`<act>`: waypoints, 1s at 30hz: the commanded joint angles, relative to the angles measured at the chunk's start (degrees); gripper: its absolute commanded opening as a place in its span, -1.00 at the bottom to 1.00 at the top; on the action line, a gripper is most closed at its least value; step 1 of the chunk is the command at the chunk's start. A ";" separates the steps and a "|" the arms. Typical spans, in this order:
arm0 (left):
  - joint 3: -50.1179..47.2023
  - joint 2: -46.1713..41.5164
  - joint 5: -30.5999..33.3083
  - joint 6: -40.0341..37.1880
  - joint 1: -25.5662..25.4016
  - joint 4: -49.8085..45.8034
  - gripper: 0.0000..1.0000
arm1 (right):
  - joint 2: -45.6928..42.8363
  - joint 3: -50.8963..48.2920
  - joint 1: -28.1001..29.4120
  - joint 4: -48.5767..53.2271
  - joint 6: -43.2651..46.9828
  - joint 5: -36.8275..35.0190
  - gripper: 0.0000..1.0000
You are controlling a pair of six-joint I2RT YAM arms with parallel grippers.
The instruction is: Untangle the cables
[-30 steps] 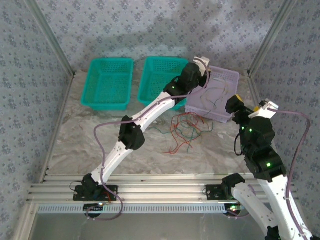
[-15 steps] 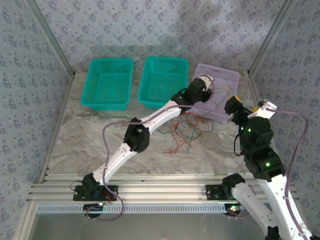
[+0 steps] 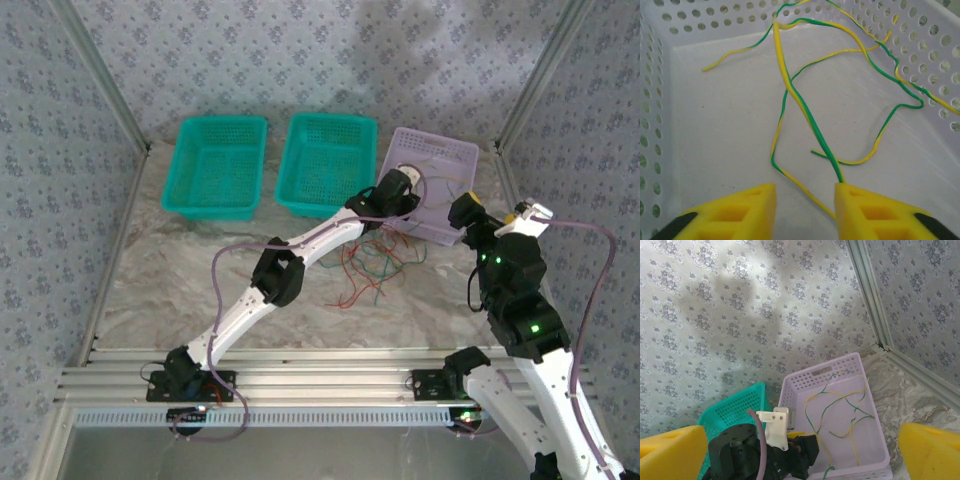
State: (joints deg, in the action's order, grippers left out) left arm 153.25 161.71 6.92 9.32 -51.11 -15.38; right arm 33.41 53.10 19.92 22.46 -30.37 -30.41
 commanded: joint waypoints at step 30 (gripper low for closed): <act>6.86 -11.39 0.35 -0.59 2.06 -9.32 0.99 | 3.75 3.05 0.04 3.47 -1.57 3.28 1.00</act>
State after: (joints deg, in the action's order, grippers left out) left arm 158.01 153.51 6.94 8.12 -49.95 -22.55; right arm 37.15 54.17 19.92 25.19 -30.72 -27.59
